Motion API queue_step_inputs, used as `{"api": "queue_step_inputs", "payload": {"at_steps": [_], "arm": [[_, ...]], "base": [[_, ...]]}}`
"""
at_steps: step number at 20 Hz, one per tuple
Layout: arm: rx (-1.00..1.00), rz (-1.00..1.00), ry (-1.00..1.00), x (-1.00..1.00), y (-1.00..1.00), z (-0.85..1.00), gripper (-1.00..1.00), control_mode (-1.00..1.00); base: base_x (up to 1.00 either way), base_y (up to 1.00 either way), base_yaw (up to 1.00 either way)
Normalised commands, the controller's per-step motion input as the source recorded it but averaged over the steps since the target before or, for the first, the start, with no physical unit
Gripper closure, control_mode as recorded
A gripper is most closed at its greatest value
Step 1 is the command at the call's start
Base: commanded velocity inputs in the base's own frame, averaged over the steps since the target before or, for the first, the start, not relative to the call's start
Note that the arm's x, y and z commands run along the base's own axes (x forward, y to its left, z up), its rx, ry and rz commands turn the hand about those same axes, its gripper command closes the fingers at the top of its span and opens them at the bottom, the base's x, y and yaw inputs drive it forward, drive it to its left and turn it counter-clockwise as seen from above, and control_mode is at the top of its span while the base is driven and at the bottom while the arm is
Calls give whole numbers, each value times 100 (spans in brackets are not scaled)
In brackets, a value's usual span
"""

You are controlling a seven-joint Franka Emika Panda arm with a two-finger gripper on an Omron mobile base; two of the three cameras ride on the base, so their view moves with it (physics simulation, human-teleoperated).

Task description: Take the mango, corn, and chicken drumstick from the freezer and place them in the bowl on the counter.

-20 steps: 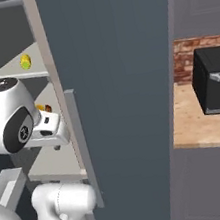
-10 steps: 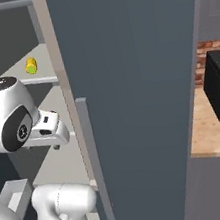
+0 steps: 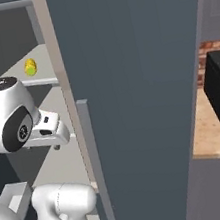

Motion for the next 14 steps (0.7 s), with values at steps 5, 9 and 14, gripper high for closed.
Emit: {"api": "queue_step_inputs", "payload": {"at_steps": [5,9,14], "arm": [[0,0,0,0,0,0,-100,100],[0,0,0,0,0,0,-100,100],[0,0,0,0,0,0,-100,100]], "base": [[4,76,3],[7,67,4],[6,25,1]]}}
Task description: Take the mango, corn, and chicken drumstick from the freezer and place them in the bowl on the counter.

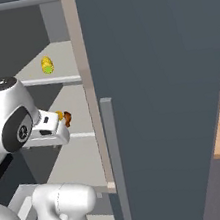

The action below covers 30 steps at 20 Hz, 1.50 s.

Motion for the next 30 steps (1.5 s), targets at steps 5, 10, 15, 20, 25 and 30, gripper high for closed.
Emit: {"api": "queue_step_inputs", "payload": {"at_steps": [5,10,15,20,25,30], "arm": [[0,0,0,0,0,0,-100,-100],[0,11,-5,36,2,-17,-100,-100],[9,17,-5,97,0,-8,-100,-100],[4,11,0,96,9,-27,-100,-100],[9,4,-2,76,19,-41,-100,-100],[9,1,-7,68,17,-47,-100,-100]], "base": [[0,0,0],[0,0,0],[0,0,0],[0,0,0],[0,0,0],[0,0,0]]}}
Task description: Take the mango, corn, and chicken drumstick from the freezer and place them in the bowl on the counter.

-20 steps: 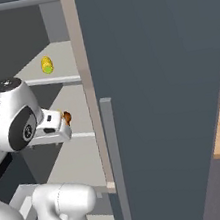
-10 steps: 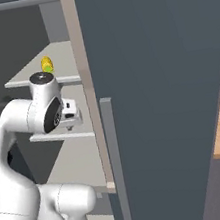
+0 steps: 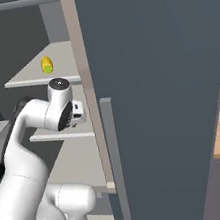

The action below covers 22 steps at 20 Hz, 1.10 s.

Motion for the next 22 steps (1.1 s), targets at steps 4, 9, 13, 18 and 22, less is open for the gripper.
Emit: {"api": "queue_step_inputs", "payload": {"at_steps": [4,9,13,18,22], "arm": [[0,0,-10,61,25,-32,-100,-100],[1,0,-5,50,17,-31,-100,-100],[0,0,-1,49,17,-15,-100,-100],[0,0,0,35,7,-17,-100,-100],[0,0,0,32,0,-27,-100,-100]], "base": [[0,0,0],[0,0,0],[0,0,0],[0,0,0],[0,0,0]]}}
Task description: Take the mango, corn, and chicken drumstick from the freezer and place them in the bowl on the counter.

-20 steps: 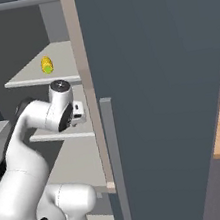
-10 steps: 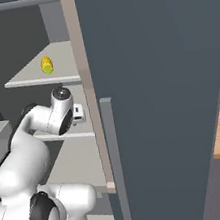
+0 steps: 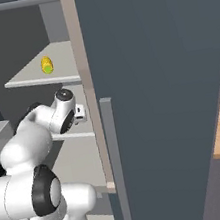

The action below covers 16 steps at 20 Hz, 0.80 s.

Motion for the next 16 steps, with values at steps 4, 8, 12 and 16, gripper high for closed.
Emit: {"api": "queue_step_inputs", "payload": {"at_steps": [4,8,12,16], "arm": [[0,0,-1,28,0,-29,-100,-100],[0,0,0,24,3,-29,-100,-100],[0,0,0,18,5,-36,100,-100],[0,0,0,9,1,-55,100,-100]], "base": [[0,0,0],[0,0,0],[0,0,0],[0,0,0]]}}
